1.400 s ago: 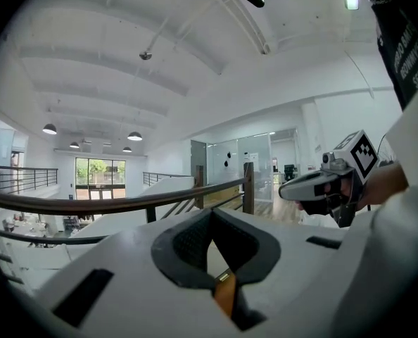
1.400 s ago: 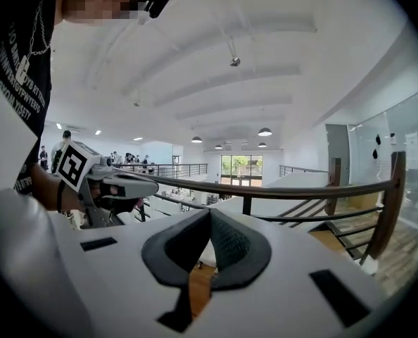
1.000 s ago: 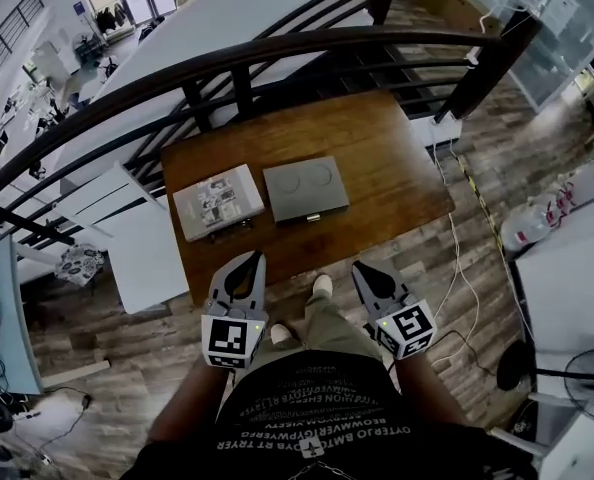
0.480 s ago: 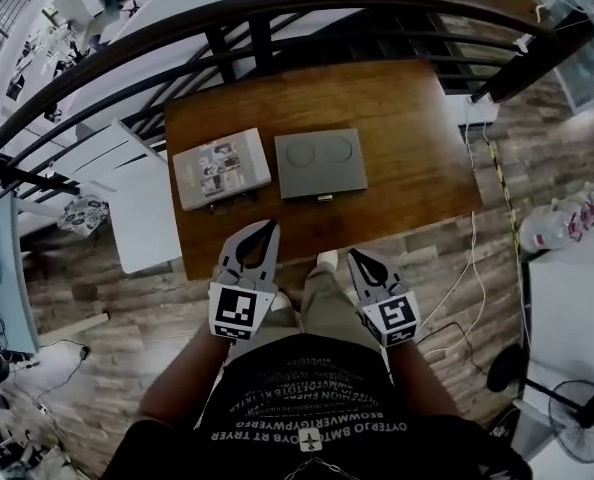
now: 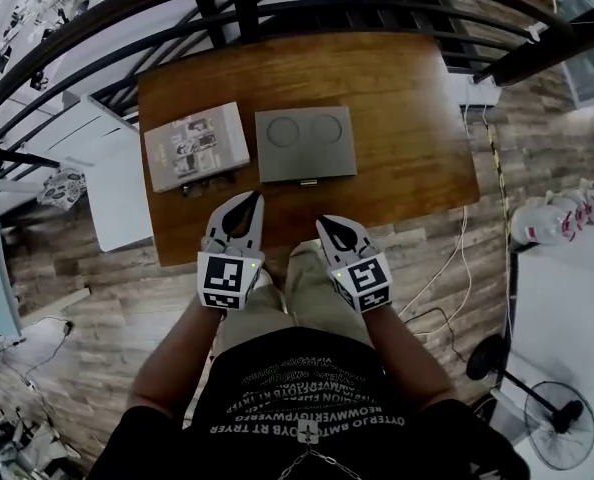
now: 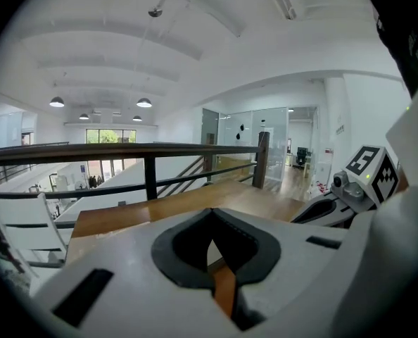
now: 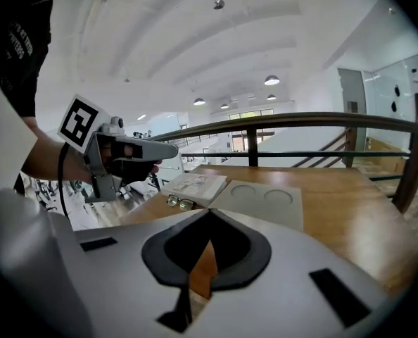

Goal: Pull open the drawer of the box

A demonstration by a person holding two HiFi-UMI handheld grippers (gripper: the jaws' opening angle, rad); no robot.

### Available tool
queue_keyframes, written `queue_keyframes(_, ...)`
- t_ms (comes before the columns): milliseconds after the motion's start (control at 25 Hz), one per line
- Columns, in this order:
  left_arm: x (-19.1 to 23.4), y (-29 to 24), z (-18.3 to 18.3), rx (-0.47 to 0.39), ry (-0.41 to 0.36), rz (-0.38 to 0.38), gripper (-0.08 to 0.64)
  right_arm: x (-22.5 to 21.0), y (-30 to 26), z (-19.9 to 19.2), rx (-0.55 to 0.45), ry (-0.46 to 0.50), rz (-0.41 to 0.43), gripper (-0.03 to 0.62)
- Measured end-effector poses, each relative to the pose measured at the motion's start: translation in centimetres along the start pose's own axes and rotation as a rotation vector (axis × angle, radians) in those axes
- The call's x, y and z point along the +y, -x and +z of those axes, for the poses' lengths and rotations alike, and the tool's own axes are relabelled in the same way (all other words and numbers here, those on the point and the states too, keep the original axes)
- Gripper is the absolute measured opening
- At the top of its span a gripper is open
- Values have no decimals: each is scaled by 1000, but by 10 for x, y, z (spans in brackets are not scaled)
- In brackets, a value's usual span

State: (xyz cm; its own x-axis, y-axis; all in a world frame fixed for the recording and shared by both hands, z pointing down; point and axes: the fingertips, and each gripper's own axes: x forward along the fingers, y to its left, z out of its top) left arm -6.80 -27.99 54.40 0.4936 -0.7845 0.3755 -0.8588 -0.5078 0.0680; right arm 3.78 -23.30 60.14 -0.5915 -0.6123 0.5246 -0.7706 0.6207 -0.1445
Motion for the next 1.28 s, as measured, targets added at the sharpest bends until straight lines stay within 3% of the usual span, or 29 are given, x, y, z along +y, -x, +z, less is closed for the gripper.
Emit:
queue_keyframes(200,10,-24,-12,9,19,27,0,-4,-31,-3,17,-26,40,-4)
queue_keyframes(680,32,-84,-61,87,59,46,0,-44,-83,-52,149,-55,-42,-3)
queue_keyframes(1280,28,-148,-116,258,3,-42,0,-75,-130,-95,297,-201,-147,207)
